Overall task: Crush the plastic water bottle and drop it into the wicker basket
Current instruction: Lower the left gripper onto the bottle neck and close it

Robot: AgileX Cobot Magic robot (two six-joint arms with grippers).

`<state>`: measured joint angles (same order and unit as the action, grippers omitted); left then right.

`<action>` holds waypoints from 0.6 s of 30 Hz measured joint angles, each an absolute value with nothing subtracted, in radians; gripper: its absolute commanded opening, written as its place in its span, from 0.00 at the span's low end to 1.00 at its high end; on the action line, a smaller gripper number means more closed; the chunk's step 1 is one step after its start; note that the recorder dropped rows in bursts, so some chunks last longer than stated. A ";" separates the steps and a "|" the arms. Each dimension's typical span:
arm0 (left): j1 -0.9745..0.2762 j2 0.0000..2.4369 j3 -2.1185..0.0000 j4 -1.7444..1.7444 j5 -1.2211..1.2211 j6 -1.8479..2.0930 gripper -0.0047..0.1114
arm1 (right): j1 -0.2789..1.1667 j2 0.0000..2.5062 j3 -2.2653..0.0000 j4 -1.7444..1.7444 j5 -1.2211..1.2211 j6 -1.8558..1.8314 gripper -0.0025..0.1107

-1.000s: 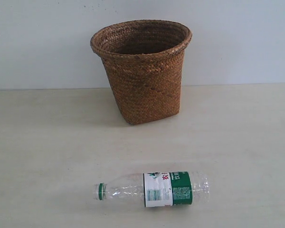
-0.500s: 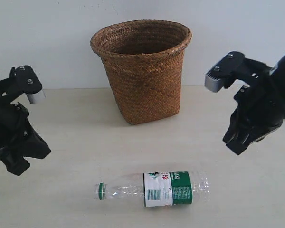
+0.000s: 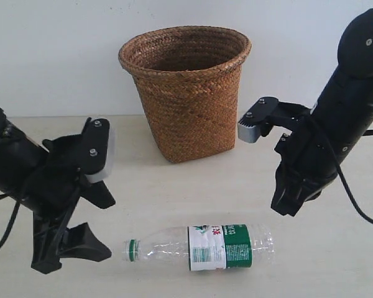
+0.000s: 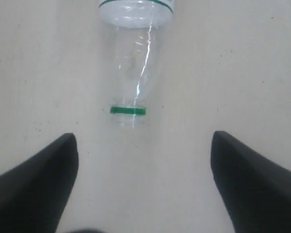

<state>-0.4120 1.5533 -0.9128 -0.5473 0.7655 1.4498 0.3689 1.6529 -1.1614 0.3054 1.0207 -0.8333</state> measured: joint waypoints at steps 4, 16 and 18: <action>-0.458 1.604 -0.913 -0.549 0.723 1.519 0.65 | 0.369 1.653 -1.162 0.332 1.000 -0.835 0.02; -0.504 1.785 -0.965 -0.560 0.643 1.591 0.65 | 0.369 1.653 -1.164 0.390 0.975 -0.841 0.02; -0.508 1.824 -0.976 -0.560 0.619 1.591 0.63 | 0.369 1.653 -1.164 0.392 0.973 -0.841 0.02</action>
